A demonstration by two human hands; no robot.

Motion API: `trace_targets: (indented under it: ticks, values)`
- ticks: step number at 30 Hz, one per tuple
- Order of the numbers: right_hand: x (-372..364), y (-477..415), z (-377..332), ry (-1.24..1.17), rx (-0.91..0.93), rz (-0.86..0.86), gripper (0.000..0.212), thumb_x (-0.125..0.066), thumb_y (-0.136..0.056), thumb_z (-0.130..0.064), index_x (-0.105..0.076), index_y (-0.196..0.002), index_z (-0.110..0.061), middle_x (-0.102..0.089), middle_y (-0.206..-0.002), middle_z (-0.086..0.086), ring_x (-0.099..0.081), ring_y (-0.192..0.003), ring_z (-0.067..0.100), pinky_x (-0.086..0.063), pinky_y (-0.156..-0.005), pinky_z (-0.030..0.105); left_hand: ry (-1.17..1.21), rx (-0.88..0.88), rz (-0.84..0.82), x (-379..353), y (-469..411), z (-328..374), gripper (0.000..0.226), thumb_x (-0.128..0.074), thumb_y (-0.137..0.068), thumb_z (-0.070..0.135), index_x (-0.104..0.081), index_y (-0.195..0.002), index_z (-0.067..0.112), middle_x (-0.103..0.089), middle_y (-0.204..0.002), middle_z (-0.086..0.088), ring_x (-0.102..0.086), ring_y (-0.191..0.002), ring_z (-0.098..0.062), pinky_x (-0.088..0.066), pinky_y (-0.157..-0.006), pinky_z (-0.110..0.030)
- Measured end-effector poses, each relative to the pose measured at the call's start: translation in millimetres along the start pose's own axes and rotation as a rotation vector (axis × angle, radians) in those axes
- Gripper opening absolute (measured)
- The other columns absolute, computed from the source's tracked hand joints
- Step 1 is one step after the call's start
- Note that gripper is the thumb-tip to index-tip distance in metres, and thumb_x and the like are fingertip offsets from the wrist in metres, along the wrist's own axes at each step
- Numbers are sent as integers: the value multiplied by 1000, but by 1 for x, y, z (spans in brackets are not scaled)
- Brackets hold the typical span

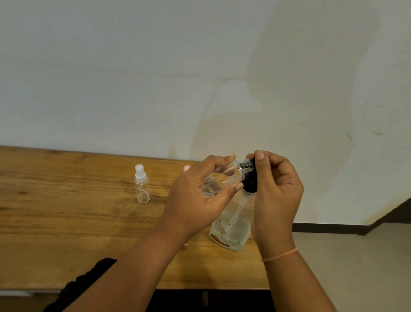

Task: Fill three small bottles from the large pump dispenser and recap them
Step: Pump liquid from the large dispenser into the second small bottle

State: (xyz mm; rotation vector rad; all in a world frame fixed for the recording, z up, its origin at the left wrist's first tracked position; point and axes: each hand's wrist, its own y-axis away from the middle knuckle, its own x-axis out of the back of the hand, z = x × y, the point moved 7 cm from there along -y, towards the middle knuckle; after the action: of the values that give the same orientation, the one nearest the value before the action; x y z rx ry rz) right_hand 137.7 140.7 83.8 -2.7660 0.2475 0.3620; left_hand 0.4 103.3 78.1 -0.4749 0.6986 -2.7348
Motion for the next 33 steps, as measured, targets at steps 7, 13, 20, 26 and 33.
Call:
trace_targets:
  ticks: [7, 13, 20, 26, 33]
  values:
    - [5, 7, 5, 144, 110, -26, 10, -58, -93, -17, -64, -86, -20, -67, -88, 13, -65, -87, 28, -54, -76, 35, 11, 46, -35, -3, 4, -9, 39, -74, -75, 31, -55, -107, 43, -66, -100, 20, -60, -104, 5, -55, -83, -22]
    - [3, 3, -6, 116, 107, -35, 7, -61, -89, -18, -66, -84, -17, -68, -88, 12, -65, -87, 26, -54, -76, 34, 31, -9, -5, 1, 2, 1, 40, -75, -75, 27, -56, -108, 39, -65, -104, 17, -58, -108, 6, -48, -77, -7]
    - [4, 3, -2, 223, 178, -46, 8, -57, -90, -20, -61, -83, -21, -66, -83, 8, -64, -83, 26, -54, -74, 34, 23, 35, -27, -2, 1, -7, 42, -77, -75, 22, -56, -103, 44, -66, -100, 23, -61, -102, 6, -53, -84, -21]
    - [4, 4, -2, 118, 85, -31, 10, -59, -90, -12, -63, -82, -15, -67, -84, 13, -65, -82, 26, -54, -73, 32, 24, 21, -2, 1, 2, -6, 36, -76, -72, 42, -57, -103, 47, -67, -100, 23, -61, -103, 3, -54, -89, -31]
    - [-3, -2, -3, 2, -35, -39, 12, -56, -92, -5, -61, -89, -15, -67, -77, -1, -65, -76, 12, -53, -69, 23, 34, -1, 13, 2, 0, -2, 36, -69, -70, 47, -57, -104, 52, -66, -105, 21, -64, -95, -1, -55, -80, -27]
